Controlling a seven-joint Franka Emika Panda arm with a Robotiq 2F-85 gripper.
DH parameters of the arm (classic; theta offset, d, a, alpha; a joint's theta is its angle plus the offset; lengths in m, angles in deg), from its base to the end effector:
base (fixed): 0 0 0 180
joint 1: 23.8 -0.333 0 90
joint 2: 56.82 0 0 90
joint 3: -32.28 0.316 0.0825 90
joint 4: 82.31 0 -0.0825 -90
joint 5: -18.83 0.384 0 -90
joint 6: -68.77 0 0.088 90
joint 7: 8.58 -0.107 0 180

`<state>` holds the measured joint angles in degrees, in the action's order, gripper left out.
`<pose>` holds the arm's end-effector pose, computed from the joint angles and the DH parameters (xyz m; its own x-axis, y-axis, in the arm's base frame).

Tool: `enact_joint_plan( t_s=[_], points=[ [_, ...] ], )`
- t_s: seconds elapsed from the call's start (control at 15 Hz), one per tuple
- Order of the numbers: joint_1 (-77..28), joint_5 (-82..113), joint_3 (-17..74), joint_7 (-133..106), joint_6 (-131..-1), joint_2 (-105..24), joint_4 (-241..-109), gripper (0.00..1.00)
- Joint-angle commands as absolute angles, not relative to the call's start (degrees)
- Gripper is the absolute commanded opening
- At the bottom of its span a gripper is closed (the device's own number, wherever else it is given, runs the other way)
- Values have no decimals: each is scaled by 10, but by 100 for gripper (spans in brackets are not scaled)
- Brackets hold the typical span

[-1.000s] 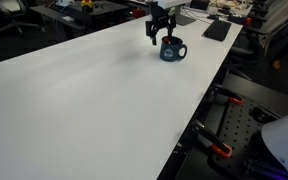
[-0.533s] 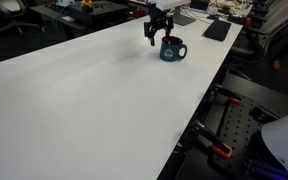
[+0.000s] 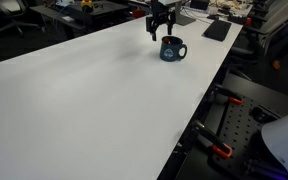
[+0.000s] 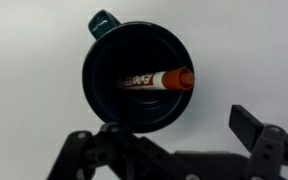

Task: Remove the marker from the cup

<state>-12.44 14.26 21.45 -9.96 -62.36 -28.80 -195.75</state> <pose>0.5496 -0.2242 0.2083 0.9243 -0.3398 -0.1739 -0.3179 -0.9374 0.1421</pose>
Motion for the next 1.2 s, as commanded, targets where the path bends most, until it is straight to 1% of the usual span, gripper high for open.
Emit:
enact_joint_plan(
  t_s=[0.0, 1.0, 1.07, 1.13],
  points=[
    [-134, 118, 197, -119, -619, -334, -1993, 100],
    [-137, 87, 196, -107, -602, -333, -2018, 100],
    [-136, 90, 197, -105, -600, -331, -2016, 89],
    [-136, 91, 198, -105, -599, -331, -2015, 74]
  ],
)
